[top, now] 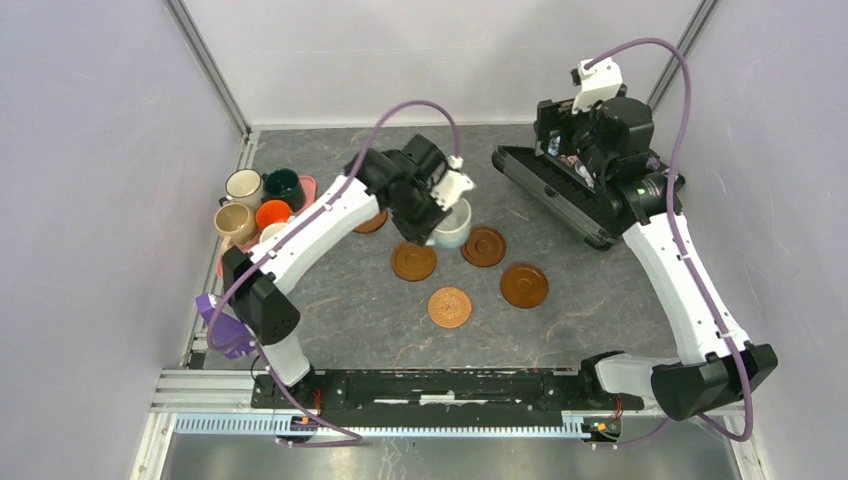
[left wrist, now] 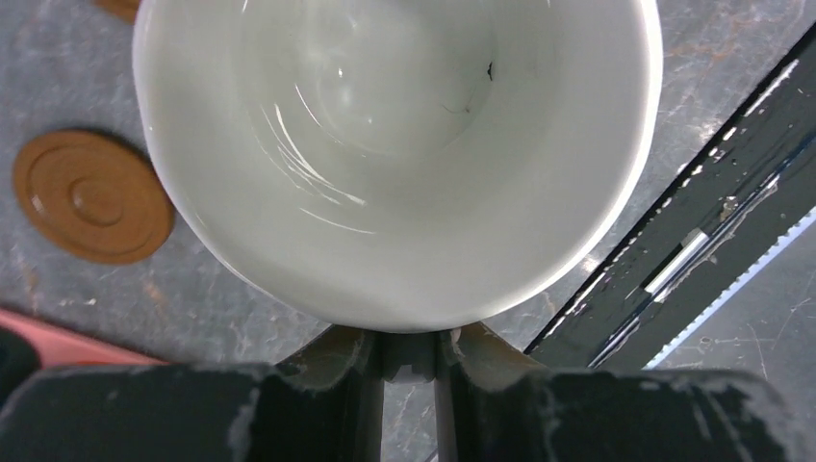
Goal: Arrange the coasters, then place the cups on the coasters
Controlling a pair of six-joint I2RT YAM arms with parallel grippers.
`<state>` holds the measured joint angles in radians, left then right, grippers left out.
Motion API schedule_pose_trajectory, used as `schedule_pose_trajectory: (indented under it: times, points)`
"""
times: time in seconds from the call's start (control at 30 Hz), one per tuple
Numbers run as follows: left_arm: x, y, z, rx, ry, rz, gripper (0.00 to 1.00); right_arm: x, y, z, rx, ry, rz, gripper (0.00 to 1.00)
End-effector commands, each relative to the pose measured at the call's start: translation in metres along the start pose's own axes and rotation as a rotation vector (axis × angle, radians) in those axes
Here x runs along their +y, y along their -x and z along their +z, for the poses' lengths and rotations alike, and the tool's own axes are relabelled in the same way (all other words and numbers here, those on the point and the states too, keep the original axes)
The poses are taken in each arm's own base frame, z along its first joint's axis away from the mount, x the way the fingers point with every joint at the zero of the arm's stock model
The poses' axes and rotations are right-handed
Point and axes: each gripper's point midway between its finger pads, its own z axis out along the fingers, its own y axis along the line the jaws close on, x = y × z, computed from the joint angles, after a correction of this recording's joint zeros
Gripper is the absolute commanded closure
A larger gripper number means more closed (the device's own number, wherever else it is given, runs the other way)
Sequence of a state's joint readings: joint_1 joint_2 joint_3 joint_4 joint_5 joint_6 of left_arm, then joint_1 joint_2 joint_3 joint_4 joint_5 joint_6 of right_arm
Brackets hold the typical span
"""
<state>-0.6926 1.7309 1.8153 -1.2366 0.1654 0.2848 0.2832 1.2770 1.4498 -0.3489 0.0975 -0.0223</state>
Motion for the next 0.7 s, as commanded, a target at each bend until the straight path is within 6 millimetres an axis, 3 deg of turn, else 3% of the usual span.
schedule_pose_trajectory:
  times: [0.0, 0.2, 0.37, 0.67]
  points:
    - [-0.031, 0.052, 0.009, -0.177, 0.044, -0.006, 0.98, -0.02, 0.034, -0.016, -0.115, -0.105, 0.09, 0.02]
    - [-0.086, 0.071, 0.055, -0.158, -0.021, 0.114, 0.98, -0.035, 0.033, -0.018, -0.128, -0.173, 0.127, 0.02]
    - [-0.112, 0.085, 0.082, -0.139, -0.02, 0.157, 0.98, -0.051, 0.039, -0.021, -0.143, -0.232, 0.148, 0.02]
    - [-0.147, 0.104, 0.118, -0.133, 0.018, 0.183, 0.98, -0.058, 0.033, -0.018, -0.137, -0.242, 0.191, 0.02]
